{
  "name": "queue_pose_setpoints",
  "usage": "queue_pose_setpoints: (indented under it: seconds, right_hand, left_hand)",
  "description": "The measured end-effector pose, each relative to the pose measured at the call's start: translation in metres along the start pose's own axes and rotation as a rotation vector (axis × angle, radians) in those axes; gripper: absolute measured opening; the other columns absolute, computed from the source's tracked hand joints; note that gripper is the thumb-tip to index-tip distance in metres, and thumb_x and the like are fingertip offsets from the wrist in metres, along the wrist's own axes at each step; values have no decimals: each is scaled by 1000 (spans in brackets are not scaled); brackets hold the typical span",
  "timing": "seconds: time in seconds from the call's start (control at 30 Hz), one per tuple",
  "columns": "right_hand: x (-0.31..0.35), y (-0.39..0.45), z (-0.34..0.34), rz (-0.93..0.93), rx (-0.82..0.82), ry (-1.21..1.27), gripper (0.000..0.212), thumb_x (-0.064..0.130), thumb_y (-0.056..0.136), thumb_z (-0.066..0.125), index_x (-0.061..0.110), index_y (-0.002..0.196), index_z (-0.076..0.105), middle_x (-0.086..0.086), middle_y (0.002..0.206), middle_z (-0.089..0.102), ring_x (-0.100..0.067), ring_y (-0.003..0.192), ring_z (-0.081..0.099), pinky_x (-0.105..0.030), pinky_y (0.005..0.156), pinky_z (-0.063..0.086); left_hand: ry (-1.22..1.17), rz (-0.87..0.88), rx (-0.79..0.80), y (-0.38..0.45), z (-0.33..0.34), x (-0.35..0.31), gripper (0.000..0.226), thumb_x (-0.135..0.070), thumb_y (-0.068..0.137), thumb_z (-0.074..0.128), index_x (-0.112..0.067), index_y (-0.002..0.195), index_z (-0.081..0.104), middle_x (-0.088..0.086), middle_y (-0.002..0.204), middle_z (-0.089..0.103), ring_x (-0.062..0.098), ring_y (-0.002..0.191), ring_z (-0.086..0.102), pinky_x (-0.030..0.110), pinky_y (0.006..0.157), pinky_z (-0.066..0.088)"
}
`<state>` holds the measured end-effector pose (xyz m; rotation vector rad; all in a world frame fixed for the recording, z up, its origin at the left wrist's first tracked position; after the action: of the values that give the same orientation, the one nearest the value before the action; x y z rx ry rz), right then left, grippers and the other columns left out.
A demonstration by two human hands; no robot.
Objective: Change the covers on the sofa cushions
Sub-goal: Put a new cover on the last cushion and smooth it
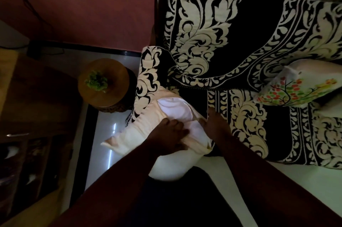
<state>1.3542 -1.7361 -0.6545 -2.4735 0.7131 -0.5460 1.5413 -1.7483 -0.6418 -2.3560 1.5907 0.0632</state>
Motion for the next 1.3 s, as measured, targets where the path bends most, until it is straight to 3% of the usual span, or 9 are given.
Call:
queue_pose_setpoints:
  seconds: [0.17, 0.33, 0.5, 0.63, 0.77, 0.93, 1.03, 1.13, 1.3]
  right_hand:
    - [30, 2, 15, -233, 32, -174, 26, 28, 95, 51, 19, 117, 61, -11, 116, 63, -33, 108, 63, -42, 85, 53]
    - [94, -2, -17, -304, -151, 15, 21, 27, 97, 51, 13, 109, 61, -13, 103, 68, -35, 95, 65, -38, 73, 48]
    - [171, 11, -13, -352, -124, 38, 34, 45, 103, 43, 14, 108, 54, -15, 99, 69, -36, 93, 66, -40, 74, 48]
    - [187, 34, 16, -340, 54, -137, 43, 54, 102, 44, 21, 123, 60, -10, 117, 69, -33, 110, 64, -38, 89, 48]
    - [203, 47, 16, -436, -19, -242, 27, 43, 102, 46, 23, 113, 60, -11, 107, 69, -34, 99, 66, -38, 79, 49]
    - [198, 30, 36, -560, 35, -317, 25, 33, 100, 51, 20, 118, 59, -9, 103, 70, -33, 96, 69, -41, 77, 53]
    - [191, 43, 45, -507, 111, -423, 29, 34, 103, 42, 21, 127, 50, -6, 111, 68, -31, 104, 67, -40, 81, 50]
    - [193, 66, 35, -469, 58, -297, 35, 35, 102, 46, 19, 132, 50, -12, 110, 69, -35, 101, 67, -42, 81, 51]
    - [194, 72, 34, -425, -43, -218, 33, 44, 100, 46, 21, 123, 46, -10, 91, 71, -35, 83, 69, -39, 67, 50]
  left_hand:
    - [14, 37, 5, -9, -5, -7, 10, -39, 86, 68, -29, 88, 69, -4, 65, 65, 19, 57, 63, 30, 73, 43]
    - [-54, -129, -230, -42, -64, 25, 24, -34, 89, 64, -22, 68, 63, 0, 57, 62, 24, 48, 58, 27, 54, 42]
    - [-14, -365, -152, -67, -68, 82, 41, -48, 88, 60, -14, 108, 70, 10, 110, 69, 34, 105, 64, 46, 93, 43]
    - [-80, -422, 71, -74, -21, 104, 70, -57, 97, 36, -18, 155, 37, 10, 163, 30, 33, 151, 27, 71, 111, 22]
    - [-160, -385, 219, -36, 1, 111, 76, -66, 96, 26, -26, 160, 15, 8, 168, 13, 34, 155, 9, 76, 111, -3]
    - [-194, -469, 196, -19, 25, 149, 83, -74, 82, 21, -31, 149, 46, 4, 151, 50, 34, 149, 30, 66, 105, -32]
    - [-204, -438, 101, -9, 15, 143, 66, -66, 90, 37, -23, 134, 61, 5, 127, 65, 31, 134, 45, 73, 108, -9]
    - [-267, -456, -188, -18, -6, 146, 55, -62, 91, 48, -25, 127, 66, 3, 136, 59, 26, 134, 47, 63, 112, 12]
    - [-303, -545, -164, -37, 6, 170, 89, -75, 93, 36, -15, 159, 29, 7, 167, 18, 20, 156, 10, 62, 121, 7]
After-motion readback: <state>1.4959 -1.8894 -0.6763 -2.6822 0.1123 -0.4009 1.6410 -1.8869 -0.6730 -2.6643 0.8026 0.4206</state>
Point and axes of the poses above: each hand's wrist, its own y-axis towards the middle knuckle, its own z-axis out of the palm, x = y × z, the point moved 7 cm from there along y, towards the middle knuckle
